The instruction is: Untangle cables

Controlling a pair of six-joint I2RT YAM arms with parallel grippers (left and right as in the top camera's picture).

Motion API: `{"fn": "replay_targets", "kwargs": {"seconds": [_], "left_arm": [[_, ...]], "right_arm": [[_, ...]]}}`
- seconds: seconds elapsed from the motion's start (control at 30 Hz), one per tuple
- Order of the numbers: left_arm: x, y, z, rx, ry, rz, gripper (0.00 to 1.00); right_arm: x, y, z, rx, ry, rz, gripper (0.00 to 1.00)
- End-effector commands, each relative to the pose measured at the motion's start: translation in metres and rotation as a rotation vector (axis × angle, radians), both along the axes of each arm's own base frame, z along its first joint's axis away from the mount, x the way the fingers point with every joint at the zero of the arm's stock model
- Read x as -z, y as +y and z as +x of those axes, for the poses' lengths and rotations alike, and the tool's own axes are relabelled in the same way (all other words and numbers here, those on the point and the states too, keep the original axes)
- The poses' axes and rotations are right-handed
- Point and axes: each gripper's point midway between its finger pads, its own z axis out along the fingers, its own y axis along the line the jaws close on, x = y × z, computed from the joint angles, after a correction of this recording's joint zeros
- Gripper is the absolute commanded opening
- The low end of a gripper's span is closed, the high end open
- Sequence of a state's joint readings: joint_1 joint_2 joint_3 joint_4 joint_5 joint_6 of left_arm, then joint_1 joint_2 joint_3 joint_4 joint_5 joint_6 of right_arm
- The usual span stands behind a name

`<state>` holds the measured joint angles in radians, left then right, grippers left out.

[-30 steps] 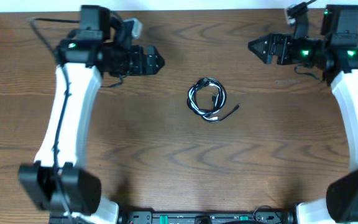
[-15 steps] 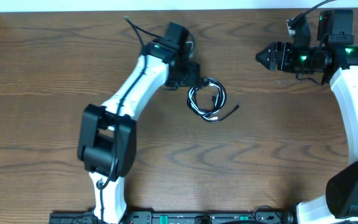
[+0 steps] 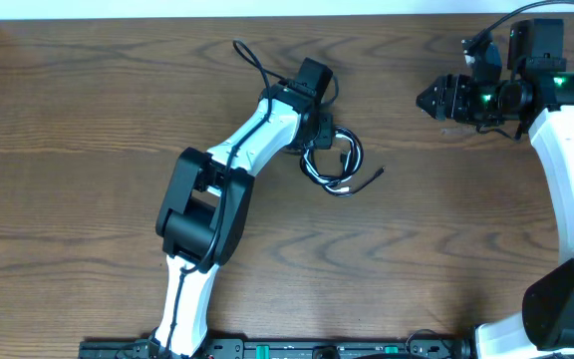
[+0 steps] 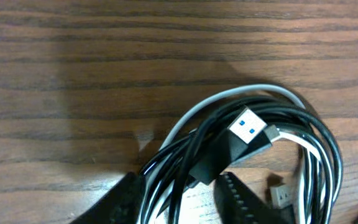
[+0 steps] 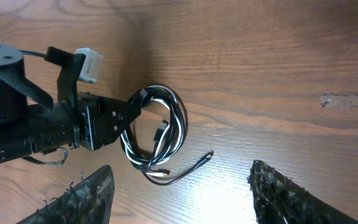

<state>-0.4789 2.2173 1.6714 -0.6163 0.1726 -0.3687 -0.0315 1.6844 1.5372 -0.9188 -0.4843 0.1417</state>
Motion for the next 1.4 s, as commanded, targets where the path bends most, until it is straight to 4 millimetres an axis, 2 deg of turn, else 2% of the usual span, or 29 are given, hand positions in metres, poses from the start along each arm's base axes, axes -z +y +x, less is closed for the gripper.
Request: {"fn": "replay_targets", "kwargs": {"seconds": [0.0, 0.07, 0.1, 0.23, 0.37, 0.53, 0.63, 0.83, 0.97, 1.07, 1.2, 1.37], "left_arm": [[0.003, 0.003, 0.005, -0.02, -0.011, 0.029, 0.27], [0.004, 0.003, 0.004, -0.019, -0.007, 0.031, 0.11], [0.003, 0.003, 0.004, -0.018, -0.008, 0.03, 0.08], [-0.009, 0.002, 0.006, -0.019, -0.028, 0.019, 0.07], [-0.045, -0.001, 0.003, -0.012, -0.062, -0.026, 0.07], [-0.11, -0.006, -0.009, 0.01, -0.122, -0.117, 0.08], [-0.141, -0.004, -0.015, -0.006, -0.158, -0.155, 0.07], [-0.17, 0.001, -0.025, -0.061, -0.169, -0.193, 0.08], [-0.19, -0.004, -0.028, -0.05, -0.2, -0.249, 0.07], [-0.211, -0.004, -0.028, -0.065, -0.245, -0.285, 0.08], [-0.249, -0.001, -0.032, -0.058, -0.335, -0.335, 0.07], [-0.28, 0.003, -0.041, -0.053, -0.395, -0.37, 0.07]], "right_arm": [[-0.007, -0.003, 0.003, 0.008, -0.02, -0.015, 0.66], [-0.007, -0.003, 0.003, 0.008, -0.02, -0.015, 0.66], [-0.007, -0.003, 0.003, 0.008, -0.02, -0.015, 0.66], [-0.007, -0.003, 0.004, 0.007, -0.024, -0.014, 0.66], [-0.007, -0.002, 0.003, 0.006, -0.024, -0.014, 0.65], [-0.009, 0.006, 0.005, -0.015, -0.038, -0.012, 0.53], [-0.013, 0.018, 0.007, -0.06, -0.072, 0.0, 0.52], [-0.017, 0.038, 0.005, -0.118, -0.093, 0.01, 0.52], [-0.017, 0.053, 0.0, -0.173, -0.1, 0.016, 0.54], [-0.018, 0.064, -0.003, -0.213, -0.109, 0.013, 0.57], [-0.015, 0.073, -0.006, -0.238, -0.105, 0.012, 0.58], [-0.006, 0.081, -0.007, -0.271, -0.091, 0.006, 0.56]]}}
